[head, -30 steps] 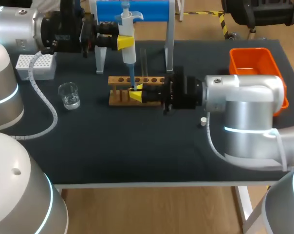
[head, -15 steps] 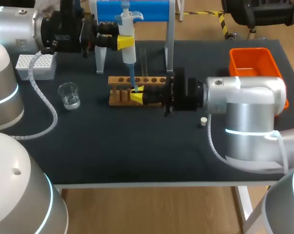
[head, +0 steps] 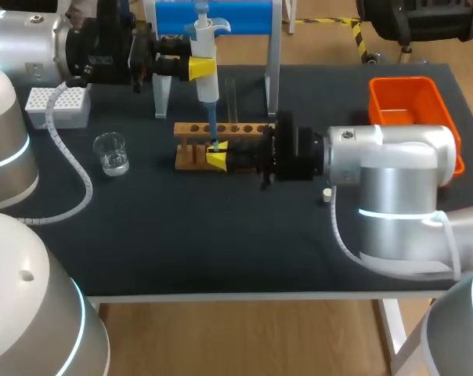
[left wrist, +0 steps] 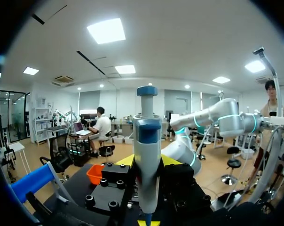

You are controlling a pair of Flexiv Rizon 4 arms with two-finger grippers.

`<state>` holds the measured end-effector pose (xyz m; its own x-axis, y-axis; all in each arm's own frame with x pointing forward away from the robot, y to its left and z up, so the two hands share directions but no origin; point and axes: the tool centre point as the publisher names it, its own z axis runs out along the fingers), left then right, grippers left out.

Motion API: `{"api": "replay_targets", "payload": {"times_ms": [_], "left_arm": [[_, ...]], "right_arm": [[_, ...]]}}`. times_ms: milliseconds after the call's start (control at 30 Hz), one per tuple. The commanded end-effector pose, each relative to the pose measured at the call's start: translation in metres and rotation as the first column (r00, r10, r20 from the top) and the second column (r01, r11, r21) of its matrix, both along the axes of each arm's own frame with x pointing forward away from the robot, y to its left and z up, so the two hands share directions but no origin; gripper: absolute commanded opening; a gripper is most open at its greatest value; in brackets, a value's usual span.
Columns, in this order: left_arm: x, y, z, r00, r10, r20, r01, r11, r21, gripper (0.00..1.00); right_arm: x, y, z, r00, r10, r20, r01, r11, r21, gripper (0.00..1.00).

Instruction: Invert the test tube, pick up the pipette, mount the tip to pipette, aspirate from beaker and dispense into the tube, eject the tip, return the pipette, and cap with the stopper.

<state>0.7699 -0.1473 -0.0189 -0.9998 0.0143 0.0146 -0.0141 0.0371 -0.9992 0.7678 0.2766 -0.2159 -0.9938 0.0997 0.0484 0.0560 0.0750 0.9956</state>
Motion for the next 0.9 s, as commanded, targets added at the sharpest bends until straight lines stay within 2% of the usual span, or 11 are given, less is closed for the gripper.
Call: {"api": "replay_targets", "payload": {"times_ms": [33, 533, 900], "left_arm": [[0.000, 0.000, 0.000, 1.000, 0.002, 0.001, -0.002, 1.000, -0.001, 0.00], [0.000, 0.000, 0.000, 1.000, 0.002, 0.001, -0.002, 1.000, -0.001, 0.00], [0.000, 0.000, 0.000, 1.000, 0.002, 0.001, -0.002, 1.000, -0.001, 0.00]], "right_arm": [[0.001, 0.002, 0.000, 1.000, -0.003, 0.001, 0.003, 1.000, 0.000, 0.00], [0.001, 0.002, 0.009, 1.000, -0.013, 0.011, 0.013, 1.000, 0.009, 0.00], [0.002, 0.000, 0.005, 0.999, -0.026, -0.030, 0.026, 1.000, -0.003, 0.00]]}}
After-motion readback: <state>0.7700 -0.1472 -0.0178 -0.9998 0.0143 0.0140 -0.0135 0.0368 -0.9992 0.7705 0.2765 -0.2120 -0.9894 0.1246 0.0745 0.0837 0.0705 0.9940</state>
